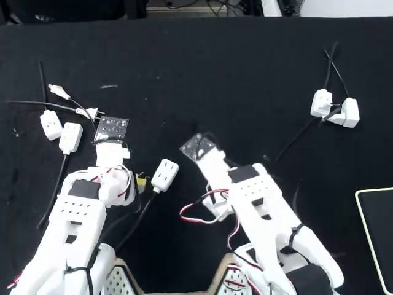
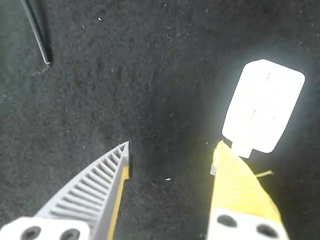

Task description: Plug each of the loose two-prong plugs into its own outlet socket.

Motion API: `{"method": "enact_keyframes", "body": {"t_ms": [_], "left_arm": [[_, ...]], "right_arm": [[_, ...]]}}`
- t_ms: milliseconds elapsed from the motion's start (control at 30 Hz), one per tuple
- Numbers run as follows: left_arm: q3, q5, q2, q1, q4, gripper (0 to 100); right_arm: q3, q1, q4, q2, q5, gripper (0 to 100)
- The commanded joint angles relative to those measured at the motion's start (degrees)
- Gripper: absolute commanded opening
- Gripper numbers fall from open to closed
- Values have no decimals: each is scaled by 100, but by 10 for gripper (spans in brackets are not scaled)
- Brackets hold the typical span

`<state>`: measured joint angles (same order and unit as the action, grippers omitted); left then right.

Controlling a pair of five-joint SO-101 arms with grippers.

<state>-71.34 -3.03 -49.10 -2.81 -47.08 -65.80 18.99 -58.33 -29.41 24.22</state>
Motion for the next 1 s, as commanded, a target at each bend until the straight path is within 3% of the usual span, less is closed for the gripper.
{"method": "enact_keyframes", "body": {"t_ms": [0, 233, 367, 567, 767, 967], "left_arm": [[57, 44, -105, 48, 53, 263], [57, 26, -105, 48, 53, 263], [57, 26, -105, 40, 53, 263], [84, 53, -105, 57, 44, 263], [435, 62, -114, 57, -123, 263], [1297, 334, -114, -4, -527, 263]], "right_arm": [[-22, -44, 18, -154, 229, 123], [-57, -360, 176, -171, 343, 122], [-92, -668, 387, -154, 343, 6], [154, -774, 229, -303, 316, 10], [470, -299, -281, -1543, 97, 10], [57, 668, 158, -2624, -475, 10]]}}
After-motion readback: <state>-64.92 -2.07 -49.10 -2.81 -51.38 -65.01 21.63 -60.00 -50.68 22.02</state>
